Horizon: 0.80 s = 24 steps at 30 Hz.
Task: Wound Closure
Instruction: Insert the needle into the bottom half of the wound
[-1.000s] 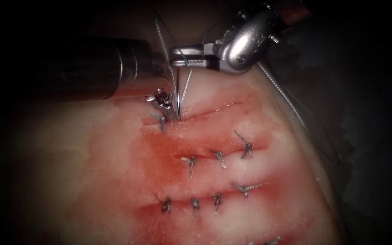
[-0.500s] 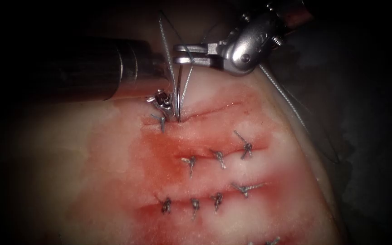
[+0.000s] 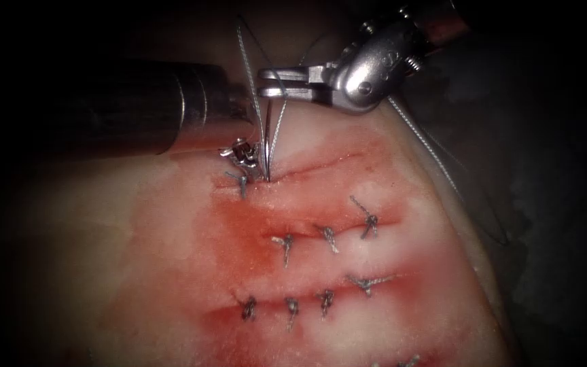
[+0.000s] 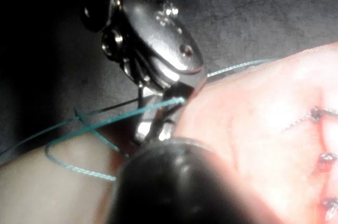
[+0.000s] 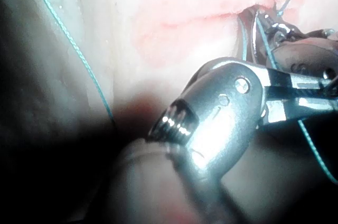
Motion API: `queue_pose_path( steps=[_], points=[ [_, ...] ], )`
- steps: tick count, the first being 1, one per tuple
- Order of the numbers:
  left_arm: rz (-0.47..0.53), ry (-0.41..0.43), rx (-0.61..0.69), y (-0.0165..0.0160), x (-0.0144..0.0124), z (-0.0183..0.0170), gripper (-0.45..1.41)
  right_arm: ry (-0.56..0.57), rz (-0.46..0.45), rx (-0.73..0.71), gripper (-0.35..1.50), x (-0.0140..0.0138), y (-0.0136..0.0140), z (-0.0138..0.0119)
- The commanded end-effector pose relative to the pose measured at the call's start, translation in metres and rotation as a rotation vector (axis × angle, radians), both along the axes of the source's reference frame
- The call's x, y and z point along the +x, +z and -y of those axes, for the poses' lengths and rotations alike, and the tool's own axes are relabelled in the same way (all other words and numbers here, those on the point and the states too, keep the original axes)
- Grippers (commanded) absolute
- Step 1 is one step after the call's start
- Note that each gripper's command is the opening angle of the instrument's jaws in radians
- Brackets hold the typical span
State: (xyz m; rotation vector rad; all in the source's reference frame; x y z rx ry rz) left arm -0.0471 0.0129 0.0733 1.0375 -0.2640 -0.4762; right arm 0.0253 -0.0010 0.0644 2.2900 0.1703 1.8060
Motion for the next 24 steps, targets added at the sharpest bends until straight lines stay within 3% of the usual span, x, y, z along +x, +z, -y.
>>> queue_pose_path(
  steps=[1,19,24],
  points=[
    [0.002,0.0,-0.004,0.0003,-0.0006,-0.0008,-0.45,-0.003,0.003,-0.01,-0.35,0.0007,0.0004,0.0],
    [0.005,0.004,-0.004,0.0,-0.0007,-0.0008,-0.45,-0.002,0.015,-0.055,-0.35,0.0012,0.0008,0.0005],
    [0.001,0.002,-0.001,0.0,-0.0007,-0.0007,-0.45,0.019,0.005,-0.139,-0.35,0.0013,0.0001,0.0]
  ],
)
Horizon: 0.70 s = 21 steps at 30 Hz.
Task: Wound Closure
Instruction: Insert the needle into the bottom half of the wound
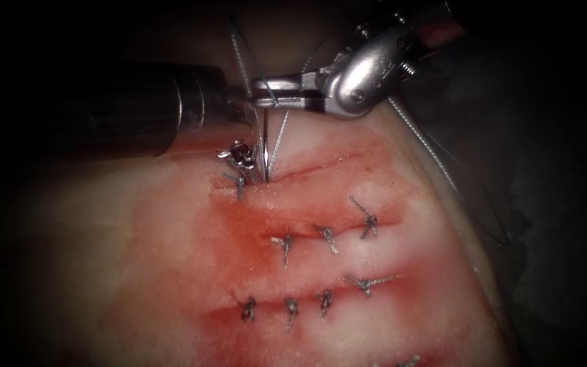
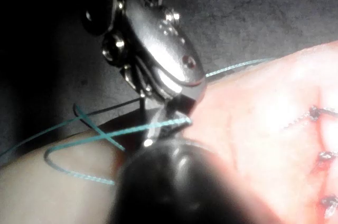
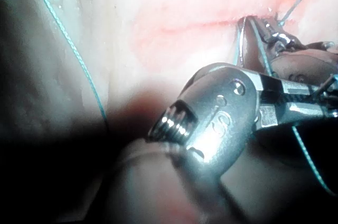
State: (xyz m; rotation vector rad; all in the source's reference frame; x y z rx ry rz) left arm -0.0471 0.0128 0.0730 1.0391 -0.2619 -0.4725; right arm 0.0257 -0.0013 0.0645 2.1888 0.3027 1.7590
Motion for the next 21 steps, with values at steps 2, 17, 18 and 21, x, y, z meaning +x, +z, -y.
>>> queue_pose_path(
  steps=[2,17,18,21],
  points=[
    [0.001,-0.002,-0.003,0.0004,-0.0007,-0.0008,-0.45,0.001,-0.009,-0.008,-0.35,0.0008,0.0,-0.0002],
    [-0.001,-0.001,-0.003,0.0005,-0.0006,-0.0007,-0.45,0.002,-0.009,0.003,-0.35,0.0007,-0.0002,0.0004],
    [0.0,0.0,-0.003,0.0005,-0.0006,-0.0007,-0.45,0.003,-0.011,0.01,-0.35,0.0007,-0.0003,0.0004],
    [0.0,0.0,-0.003,0.0005,-0.0006,-0.0007,-0.45,0.017,-0.022,0.017,-0.35,0.0007,-0.0005,0.0002]
  ],
)
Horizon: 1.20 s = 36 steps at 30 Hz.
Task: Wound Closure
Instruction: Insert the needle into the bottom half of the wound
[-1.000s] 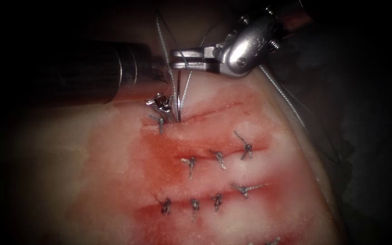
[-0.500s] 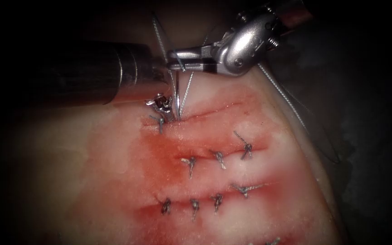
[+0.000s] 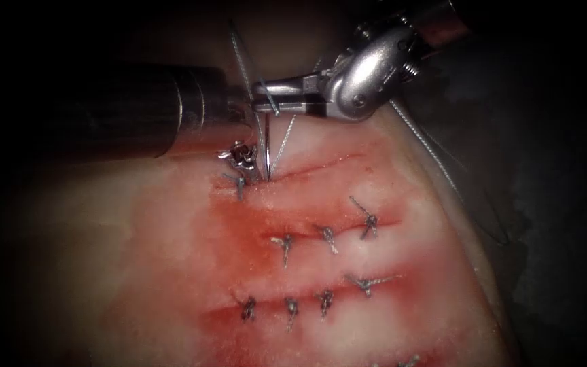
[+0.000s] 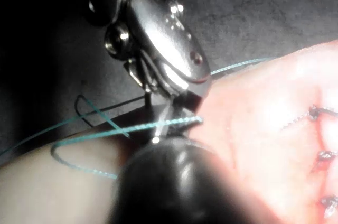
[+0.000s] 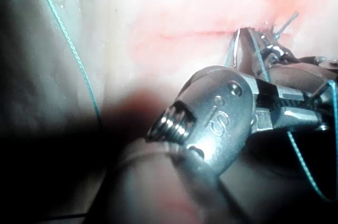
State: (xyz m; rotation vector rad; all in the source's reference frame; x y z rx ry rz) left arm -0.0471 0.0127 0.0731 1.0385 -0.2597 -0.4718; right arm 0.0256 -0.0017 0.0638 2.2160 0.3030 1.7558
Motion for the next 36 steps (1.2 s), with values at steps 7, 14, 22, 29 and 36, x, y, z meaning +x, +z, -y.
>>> queue_pose_path(
  steps=[7,14,22,29,36],
  points=[
    [0.002,0.001,-0.003,0.0003,-0.0006,-0.0008,-0.45,0.046,-0.015,0.025,-0.35,0.0009,-0.0001,-0.0003],
    [-0.001,0.0,-0.001,0.0003,-0.0006,-0.0007,-0.45,0.048,-0.003,0.075,-0.35,0.0007,0.0,-0.0002],
    [-0.001,0.002,-0.001,0.0003,-0.0005,-0.0007,-0.45,0.044,-0.001,0.092,-0.35,0.0007,0.0,-0.0001],
    [0.0,0.003,-0.001,0.0003,-0.0005,-0.0007,-0.45,0.045,-0.001,0.091,-0.35,0.0008,0.0001,0.0],
    [0.001,0.005,-0.001,0.0002,-0.0005,-0.0006,-0.45,0.053,0.006,0.017,-0.35,0.001,0.0002,0.0]
  ],
)
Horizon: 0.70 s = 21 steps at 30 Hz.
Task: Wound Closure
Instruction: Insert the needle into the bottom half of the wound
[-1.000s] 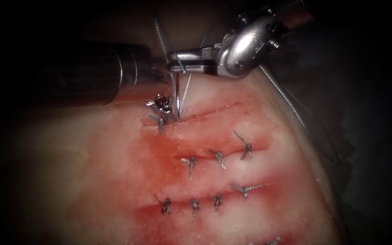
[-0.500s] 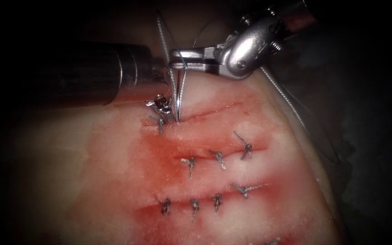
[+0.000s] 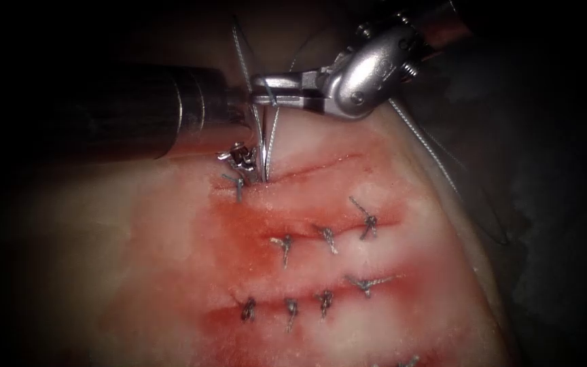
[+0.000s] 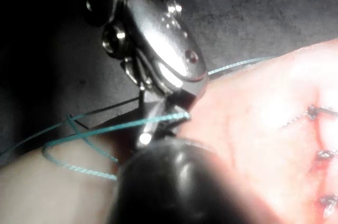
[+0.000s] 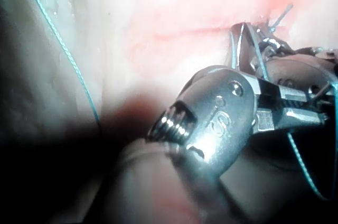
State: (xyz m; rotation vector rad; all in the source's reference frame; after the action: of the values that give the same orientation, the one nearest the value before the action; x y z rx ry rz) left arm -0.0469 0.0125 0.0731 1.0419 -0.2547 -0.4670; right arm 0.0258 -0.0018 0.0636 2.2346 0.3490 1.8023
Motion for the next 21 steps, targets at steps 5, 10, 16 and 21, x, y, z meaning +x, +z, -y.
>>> queue_pose_path(
  steps=[5,10,16,21],
  points=[
    [0.003,0.0,-0.004,0.0003,-0.0006,-0.0008,-0.45,-0.004,0.001,-0.005,-0.35,0.0007,0.0005,0.0002],
    [-0.001,-0.002,-0.001,0.0003,-0.0006,-0.0008,-0.45,-0.012,0.004,0.035,-0.35,0.0007,0.0003,0.0004],
    [-0.001,-0.001,-0.001,0.0003,-0.0005,-0.0008,-0.45,-0.02,0.005,0.089,-0.35,0.0007,0.0002,0.0004],
    [-0.001,0.0,-0.001,0.0003,-0.0005,-0.0007,-0.45,-0.007,-0.018,0.102,-0.35,0.0007,0.0001,0.0002]
  ],
)
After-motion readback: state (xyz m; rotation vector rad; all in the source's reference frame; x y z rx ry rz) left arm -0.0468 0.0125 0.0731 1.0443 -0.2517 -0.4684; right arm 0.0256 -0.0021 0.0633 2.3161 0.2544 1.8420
